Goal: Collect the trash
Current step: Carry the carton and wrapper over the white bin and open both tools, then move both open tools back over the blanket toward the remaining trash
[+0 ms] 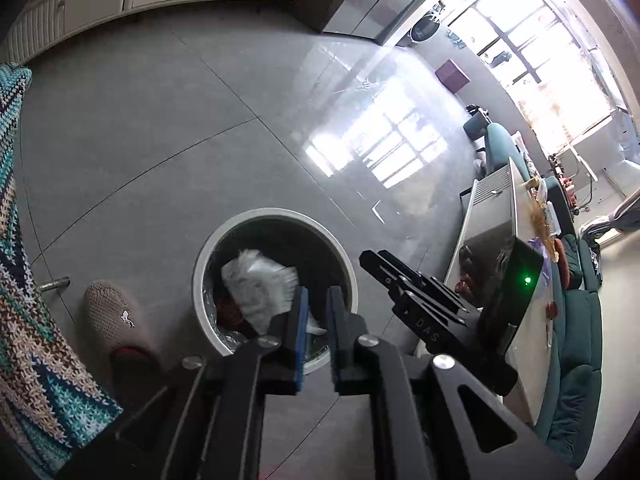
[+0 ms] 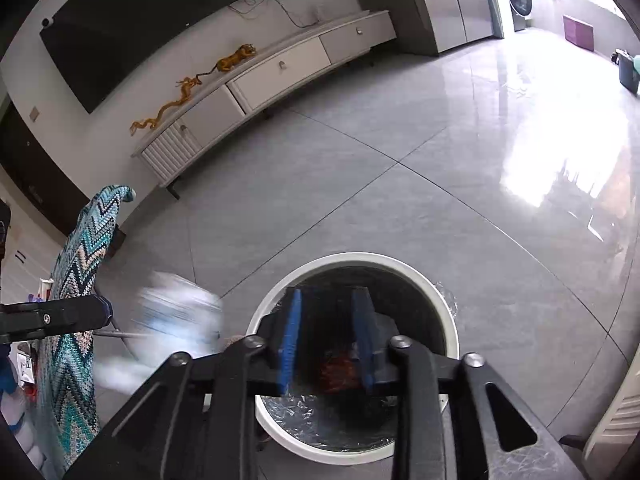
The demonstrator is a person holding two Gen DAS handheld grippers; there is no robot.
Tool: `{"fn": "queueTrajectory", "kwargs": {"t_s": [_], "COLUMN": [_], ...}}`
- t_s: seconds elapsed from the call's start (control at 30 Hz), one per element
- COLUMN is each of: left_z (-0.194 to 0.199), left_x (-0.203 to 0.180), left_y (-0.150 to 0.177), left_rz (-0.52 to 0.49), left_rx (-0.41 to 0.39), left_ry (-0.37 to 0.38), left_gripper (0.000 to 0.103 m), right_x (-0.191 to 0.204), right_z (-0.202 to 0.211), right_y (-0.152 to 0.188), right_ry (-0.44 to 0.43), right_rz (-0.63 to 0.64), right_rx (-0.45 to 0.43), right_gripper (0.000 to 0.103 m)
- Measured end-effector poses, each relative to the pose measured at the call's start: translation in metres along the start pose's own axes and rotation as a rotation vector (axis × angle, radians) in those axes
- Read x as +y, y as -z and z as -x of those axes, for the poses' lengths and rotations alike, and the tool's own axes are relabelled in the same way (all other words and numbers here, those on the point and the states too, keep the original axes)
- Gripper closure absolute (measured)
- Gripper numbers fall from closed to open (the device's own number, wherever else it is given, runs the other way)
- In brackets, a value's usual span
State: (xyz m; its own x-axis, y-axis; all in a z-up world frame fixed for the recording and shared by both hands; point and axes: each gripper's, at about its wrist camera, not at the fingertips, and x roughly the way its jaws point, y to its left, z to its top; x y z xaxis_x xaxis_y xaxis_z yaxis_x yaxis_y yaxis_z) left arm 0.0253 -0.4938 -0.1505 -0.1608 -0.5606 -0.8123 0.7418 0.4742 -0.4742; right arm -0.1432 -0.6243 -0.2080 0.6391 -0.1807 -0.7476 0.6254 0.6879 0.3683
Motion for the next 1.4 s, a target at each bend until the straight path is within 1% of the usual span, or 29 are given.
{"fn": "queueTrajectory", "kwargs": {"t_s": [0.03, 0.07, 0.1, 0.2, 0.27, 0.33, 0.37, 0.43, 0.47, 0.53, 0.6, 0.67, 0.7, 0.77, 0.8, 0.83, 0.87, 0.97, 1.03, 1.13, 1.2, 1.3, 1.4], "left_z": [0.003, 0.009, 0.014, 0.034, 0.053, 0.071, 0.086, 0.11, 0.122, 0.144, 0.171, 0.196, 0.205, 0.228, 0.238, 0.25, 0.258, 0.29, 0.309, 0.345, 0.371, 0.409, 0.44], "left_x": [-0.001, -0.002, -0.002, -0.004, -0.009, -0.012, -0.016, -0.021, -0.024, -0.027, -0.028, -0.029, -0.028, -0.024, -0.022, -0.02, -0.019, -0.014, -0.007, 0.008, 0.021, 0.044, 0.068], "left_y": [-0.001, 0.001, 0.002, 0.008, 0.014, 0.021, 0.027, 0.038, 0.044, 0.055, 0.068, 0.08, 0.086, 0.097, 0.103, 0.112, 0.121, 0.139, 0.151, 0.173, 0.19, 0.219, 0.245], "left_rz": [0.002, 0.004, 0.002, -0.011, -0.023, -0.039, -0.052, -0.073, -0.081, -0.093, -0.104, -0.122, -0.128, -0.136, -0.135, -0.139, -0.145, -0.149, -0.151, -0.137, -0.106, -0.039, 0.038], "left_rx": [-0.005, -0.018, -0.03, -0.065, -0.112, -0.166, -0.214, -0.303, -0.345, -0.424, -0.506, -0.568, -0.58, -0.598, -0.606, -0.619, -0.629, -0.664, -0.67, -0.722, -0.762, -0.832, -0.879], "left_ry": [0.002, 0.004, 0.002, -0.008, -0.026, -0.062, -0.1, -0.17, -0.199, -0.252, -0.298, -0.319, -0.316, -0.298, -0.302, -0.309, -0.317, -0.374, -0.404, -0.458, -0.497, -0.554, -0.609], "left_gripper": [0.079, 0.068, 0.064, 0.064, 0.064, 0.064, 0.064, 0.064, 0.064, 0.064, 0.064, 0.064, 0.064, 0.064, 0.064, 0.064, 0.064, 0.064, 0.061, 0.053, 0.044, 0.039, 0.035], "right_x": [0.001, 0.001, 0.002, 0.01, 0.018, 0.028, 0.035, 0.051, 0.06, 0.081, 0.102, 0.122, 0.134, 0.153, 0.162, 0.169, 0.179, 0.201, 0.218, 0.241, 0.254, 0.271, 0.288], "right_z": [0.001, 0.003, 0.007, 0.02, 0.033, 0.049, 0.058, 0.075, 0.084, 0.103, 0.122, 0.141, 0.15, 0.167, 0.177, 0.185, 0.193, 0.215, 0.231, 0.252, 0.263, 0.276, 0.284], "right_y": [0.0, 0.0, 0.0, 0.0, 0.0, 0.0, 0.0, 0.0, 0.001, 0.002, 0.004, 0.006, 0.005, 0.006, 0.007, 0.006, 0.007, 0.008, 0.009, 0.012, 0.014, 0.017, 0.023], "right_ry": [0.002, 0.003, 0.007, 0.016, 0.026, 0.029, 0.033, 0.031, 0.027, 0.024, 0.022, 0.018, 0.013, 0.0, -0.01, -0.018, -0.029, -0.076, -0.11, -0.154, -0.176, -0.202, -0.221], "right_rz": [-0.003, -0.005, -0.004, 0.004, 0.025, 0.052, 0.068, 0.098, 0.114, 0.156, 0.194, 0.226, 0.241, 0.258, 0.267, 0.273, 0.28, 0.298, 0.312, 0.346, 0.367, 0.391, 0.418], "right_rx": [-0.004, -0.011, -0.019, -0.043, -0.06, -0.085, -0.101, -0.136, -0.153, -0.198, -0.244, -0.289, -0.314, -0.356, -0.383, -0.404, -0.427, -0.477, -0.513, -0.562, -0.583, -0.609, -0.618], "right_gripper": [0.068, 0.067, 0.064, 0.058, 0.054, 0.047, 0.046, 0.038, 0.035, 0.025, 0.019, 0.013, 0.01, 0.007, 0.003, 0.0, 0.0, 0.0, 0.0, 0.0, 0.0, 0.0, 0.0]}}
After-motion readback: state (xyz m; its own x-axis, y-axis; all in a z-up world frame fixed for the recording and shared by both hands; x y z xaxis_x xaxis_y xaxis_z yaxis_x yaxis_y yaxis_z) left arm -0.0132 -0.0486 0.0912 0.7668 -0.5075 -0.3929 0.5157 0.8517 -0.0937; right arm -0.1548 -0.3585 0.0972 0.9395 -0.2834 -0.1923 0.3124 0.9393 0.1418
